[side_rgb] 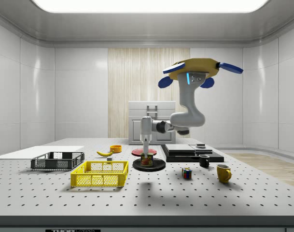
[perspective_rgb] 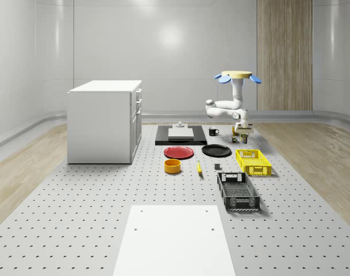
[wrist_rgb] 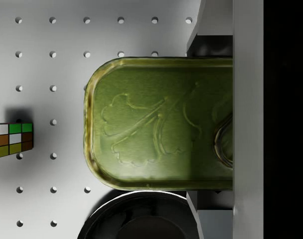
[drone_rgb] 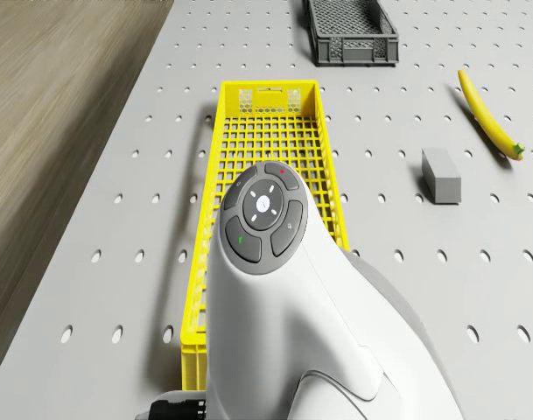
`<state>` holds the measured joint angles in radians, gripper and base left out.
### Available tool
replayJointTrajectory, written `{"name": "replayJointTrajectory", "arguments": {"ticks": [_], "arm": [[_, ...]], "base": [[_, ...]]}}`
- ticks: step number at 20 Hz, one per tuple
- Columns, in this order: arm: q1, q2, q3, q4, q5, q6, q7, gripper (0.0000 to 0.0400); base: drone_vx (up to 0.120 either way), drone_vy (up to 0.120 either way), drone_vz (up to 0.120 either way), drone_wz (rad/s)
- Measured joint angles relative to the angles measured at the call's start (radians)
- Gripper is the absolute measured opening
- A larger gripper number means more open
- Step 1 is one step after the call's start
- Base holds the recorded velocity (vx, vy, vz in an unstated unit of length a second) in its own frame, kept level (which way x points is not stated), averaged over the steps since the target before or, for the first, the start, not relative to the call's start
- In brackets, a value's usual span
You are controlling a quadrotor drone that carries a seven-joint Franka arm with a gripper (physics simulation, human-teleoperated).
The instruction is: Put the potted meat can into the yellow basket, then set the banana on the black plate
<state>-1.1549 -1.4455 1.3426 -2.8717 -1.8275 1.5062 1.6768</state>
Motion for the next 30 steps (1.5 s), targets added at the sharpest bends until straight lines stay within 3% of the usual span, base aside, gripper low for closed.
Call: {"name": "replayJointTrajectory", "arguments": {"ticks": [30], "arm": [[-0.01, -0.039, 0.009, 0.001, 0.019, 0.035, 0.008, 0.0292]], "base": [[0.12, 0.0, 0.0, 0.0]]}}
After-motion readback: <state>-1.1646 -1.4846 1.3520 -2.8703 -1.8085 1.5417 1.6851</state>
